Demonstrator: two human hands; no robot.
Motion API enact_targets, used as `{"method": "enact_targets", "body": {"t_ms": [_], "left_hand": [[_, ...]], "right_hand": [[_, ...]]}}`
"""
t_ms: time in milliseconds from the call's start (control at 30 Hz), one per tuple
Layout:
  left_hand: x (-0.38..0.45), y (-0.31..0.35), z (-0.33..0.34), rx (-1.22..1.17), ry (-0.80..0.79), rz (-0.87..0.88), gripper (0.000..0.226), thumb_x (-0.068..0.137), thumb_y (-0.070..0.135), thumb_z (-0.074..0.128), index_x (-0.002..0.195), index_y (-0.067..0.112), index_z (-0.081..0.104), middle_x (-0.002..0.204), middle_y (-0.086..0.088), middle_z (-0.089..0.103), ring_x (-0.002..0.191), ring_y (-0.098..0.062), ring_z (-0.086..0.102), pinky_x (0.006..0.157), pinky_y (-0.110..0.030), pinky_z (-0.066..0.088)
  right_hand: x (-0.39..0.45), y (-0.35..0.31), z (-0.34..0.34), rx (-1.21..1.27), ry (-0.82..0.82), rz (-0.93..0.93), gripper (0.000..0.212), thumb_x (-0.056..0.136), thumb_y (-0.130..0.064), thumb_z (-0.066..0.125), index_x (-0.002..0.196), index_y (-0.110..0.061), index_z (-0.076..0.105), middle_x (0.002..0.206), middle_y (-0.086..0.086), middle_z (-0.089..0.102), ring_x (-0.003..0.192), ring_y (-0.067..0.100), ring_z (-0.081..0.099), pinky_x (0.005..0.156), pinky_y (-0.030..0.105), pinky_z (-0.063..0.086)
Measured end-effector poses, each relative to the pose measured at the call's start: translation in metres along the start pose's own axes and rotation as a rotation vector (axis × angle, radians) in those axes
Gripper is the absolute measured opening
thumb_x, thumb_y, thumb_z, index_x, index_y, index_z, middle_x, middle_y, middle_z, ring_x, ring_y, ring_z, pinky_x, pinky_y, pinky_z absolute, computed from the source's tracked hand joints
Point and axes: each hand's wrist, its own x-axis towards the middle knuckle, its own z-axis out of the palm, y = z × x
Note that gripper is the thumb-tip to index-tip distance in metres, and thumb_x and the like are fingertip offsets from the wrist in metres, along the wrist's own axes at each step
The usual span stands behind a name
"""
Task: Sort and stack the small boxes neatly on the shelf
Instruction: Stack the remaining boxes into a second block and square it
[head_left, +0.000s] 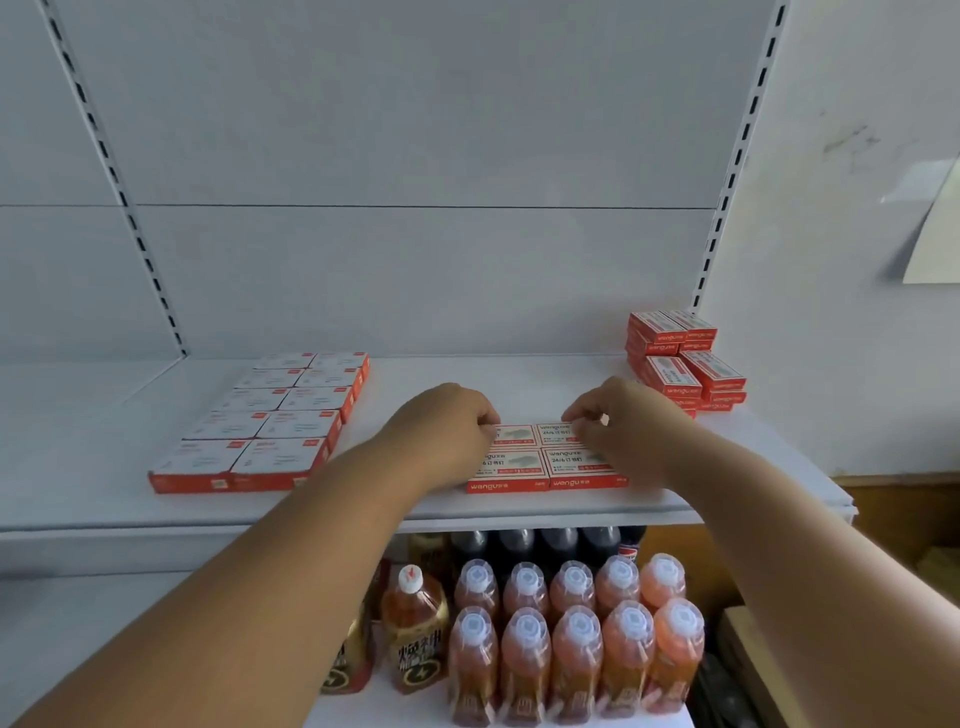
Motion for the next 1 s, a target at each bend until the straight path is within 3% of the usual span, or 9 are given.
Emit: {"method": "enact_targets", "body": {"t_ms": [67,200,333,533,833,1000], "left_hand": [[-0.004,-0.005,-0.004,0.006,0.041,-0.01,0.029,0.101,0.033,0.045,0.124,0.028,0.062,0.124,0.002,0.057,0.105,-0.017,0.058,0.083,-0.029,0.048],[-0.013,-0.015,-0.004,0.096,0.132,-0.038,0.029,0.1,0.047,0.038,0.118,0.033,0.055,0.114,0.003,0.057,0.089,-0.014,0.058,0.058,-0.021,0.038],[-0.017,-0.005,0.008,0.234,0.117,-0.102,0.034,0.1,0.051,0.03,0.11,0.023,0.046,0.088,0.005,0.063,0.073,-0.012,0.06,0.062,-0.032,0.054],[-0.011,0.004,0.012,0.226,0.092,-0.091,0.022,0.1,0.035,0.039,0.116,0.02,0.045,0.096,0.003,0.065,0.077,-0.016,0.062,0.068,-0.036,0.058],[-0.004,0.003,0.012,0.265,0.056,-0.05,0.016,0.099,0.03,0.038,0.108,0.022,0.049,0.093,0.004,0.063,0.077,-0.014,0.06,0.068,-0.035,0.057],[0.009,0.012,-0.01,0.273,0.23,-0.011,0.017,0.095,0.031,0.036,0.101,0.022,0.049,0.076,0.005,0.057,0.065,-0.012,0.053,0.05,-0.029,0.039]], "right_hand": [[-0.003,0.004,-0.001,-0.043,0.041,0.031,0.026,0.096,-0.038,0.049,0.111,-0.028,0.067,0.104,-0.003,0.056,0.083,0.013,0.059,0.072,0.03,0.055],[-0.014,0.011,-0.003,-0.177,0.118,0.106,0.03,0.096,-0.051,0.038,0.104,-0.029,0.056,0.085,-0.006,0.06,0.072,0.015,0.058,0.062,0.034,0.052],[-0.014,0.001,0.005,-0.2,0.09,0.117,0.03,0.098,-0.048,0.036,0.1,-0.022,0.051,0.078,-0.003,0.061,0.068,0.018,0.06,0.066,0.04,0.056],[-0.009,-0.001,0.006,-0.208,0.051,0.124,0.025,0.098,-0.042,0.038,0.102,-0.02,0.05,0.081,-0.003,0.064,0.069,0.017,0.062,0.067,0.04,0.058],[-0.005,0.001,0.006,-0.191,0.043,0.119,0.025,0.099,-0.04,0.038,0.103,-0.019,0.051,0.085,-0.001,0.064,0.071,0.017,0.063,0.068,0.04,0.058],[-0.006,0.018,-0.006,-0.04,0.177,0.134,0.02,0.099,-0.039,0.038,0.103,-0.024,0.051,0.086,-0.003,0.063,0.068,0.012,0.059,0.056,0.029,0.052]]}}
